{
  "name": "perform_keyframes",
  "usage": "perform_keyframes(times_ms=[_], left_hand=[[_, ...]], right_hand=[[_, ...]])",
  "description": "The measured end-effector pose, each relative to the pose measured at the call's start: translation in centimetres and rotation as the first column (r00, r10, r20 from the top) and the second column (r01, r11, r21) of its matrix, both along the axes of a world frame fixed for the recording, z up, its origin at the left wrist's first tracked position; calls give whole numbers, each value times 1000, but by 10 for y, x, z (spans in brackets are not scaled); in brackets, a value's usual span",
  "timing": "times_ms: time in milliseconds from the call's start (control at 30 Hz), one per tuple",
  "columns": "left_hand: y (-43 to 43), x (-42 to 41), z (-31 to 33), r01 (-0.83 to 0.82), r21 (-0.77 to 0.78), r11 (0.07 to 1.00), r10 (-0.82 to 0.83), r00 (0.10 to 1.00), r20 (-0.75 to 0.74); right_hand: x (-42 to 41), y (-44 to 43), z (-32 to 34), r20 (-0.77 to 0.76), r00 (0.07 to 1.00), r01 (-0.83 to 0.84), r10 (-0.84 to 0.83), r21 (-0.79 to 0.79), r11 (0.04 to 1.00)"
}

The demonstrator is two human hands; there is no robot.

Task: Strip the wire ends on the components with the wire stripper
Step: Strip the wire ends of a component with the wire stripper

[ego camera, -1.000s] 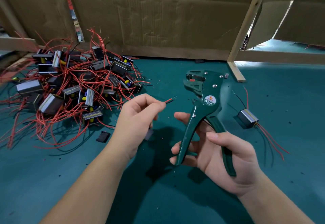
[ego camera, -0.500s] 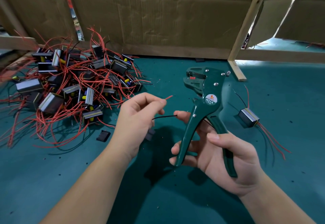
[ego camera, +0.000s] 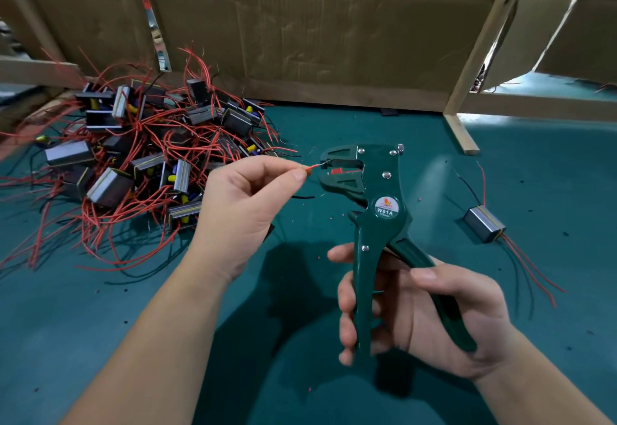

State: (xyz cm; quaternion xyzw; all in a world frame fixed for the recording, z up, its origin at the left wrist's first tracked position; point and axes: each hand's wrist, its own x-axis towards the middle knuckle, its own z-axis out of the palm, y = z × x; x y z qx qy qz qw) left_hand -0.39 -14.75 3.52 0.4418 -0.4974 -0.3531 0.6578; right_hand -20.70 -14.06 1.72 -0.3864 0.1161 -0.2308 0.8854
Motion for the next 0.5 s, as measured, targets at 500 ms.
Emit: perform_keyframes(times_ms=[500], left_hand=[[-2,11,-3,11,-51,999,-4,991,136]], right_hand=[[-2,-1,-3,23,999,-41,41,-3,999]])
